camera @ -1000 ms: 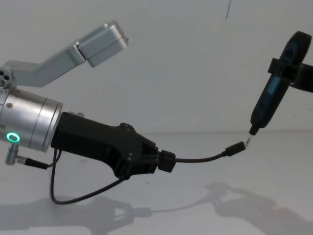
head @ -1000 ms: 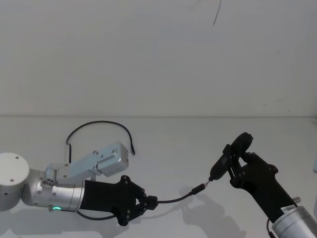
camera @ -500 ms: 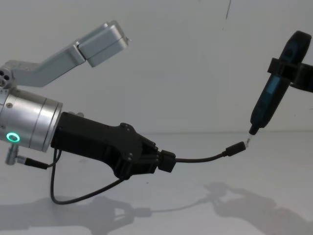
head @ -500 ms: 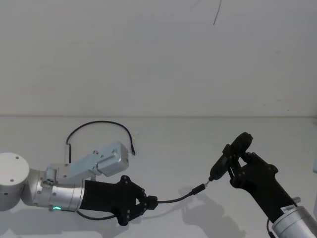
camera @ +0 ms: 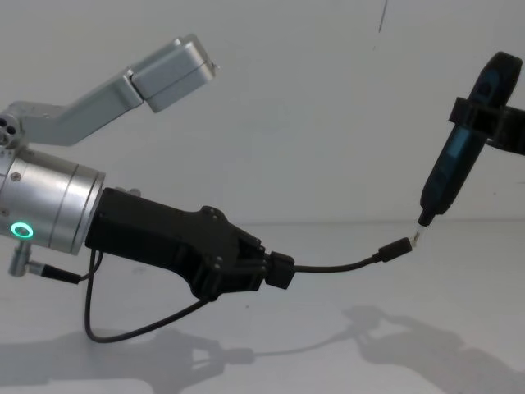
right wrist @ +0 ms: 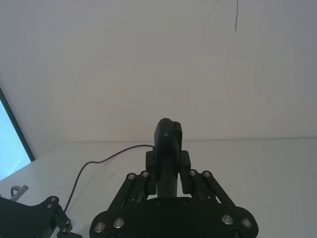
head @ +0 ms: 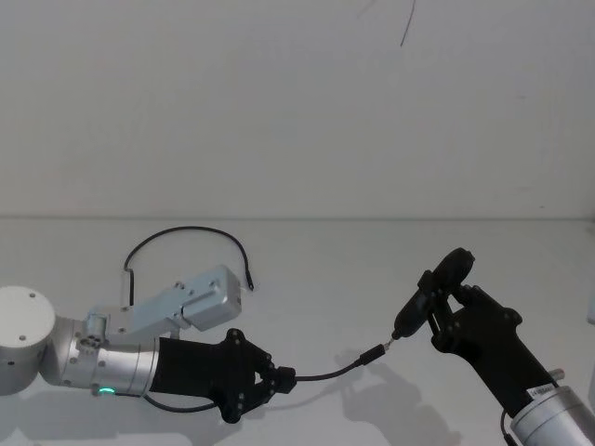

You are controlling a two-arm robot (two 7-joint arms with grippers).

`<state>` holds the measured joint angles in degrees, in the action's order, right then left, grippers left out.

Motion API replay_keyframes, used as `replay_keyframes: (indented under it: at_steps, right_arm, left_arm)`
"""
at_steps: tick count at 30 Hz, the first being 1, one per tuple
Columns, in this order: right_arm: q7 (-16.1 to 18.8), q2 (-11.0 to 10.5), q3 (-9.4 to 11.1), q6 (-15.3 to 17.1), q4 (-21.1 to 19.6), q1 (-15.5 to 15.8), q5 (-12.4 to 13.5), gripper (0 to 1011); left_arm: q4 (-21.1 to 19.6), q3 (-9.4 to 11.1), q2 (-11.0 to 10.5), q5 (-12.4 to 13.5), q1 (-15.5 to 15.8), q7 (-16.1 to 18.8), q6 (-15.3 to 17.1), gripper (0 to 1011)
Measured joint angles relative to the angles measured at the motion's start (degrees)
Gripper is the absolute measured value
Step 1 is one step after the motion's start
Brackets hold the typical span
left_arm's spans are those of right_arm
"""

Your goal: Pick up the data cable with the one hand.

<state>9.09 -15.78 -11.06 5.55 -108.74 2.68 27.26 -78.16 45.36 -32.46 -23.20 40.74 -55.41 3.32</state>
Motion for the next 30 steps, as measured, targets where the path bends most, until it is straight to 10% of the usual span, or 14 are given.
replay_keyframes:
  at_steps: [30]
  right_arm:
    - [0.00, 0.00, 0.00, -0.01, 0.01, 0.00, 0.00, 263]
  left_arm:
    - [0.00, 0.00, 0.00, 0.00, 0.00, 0.00, 0.00, 42]
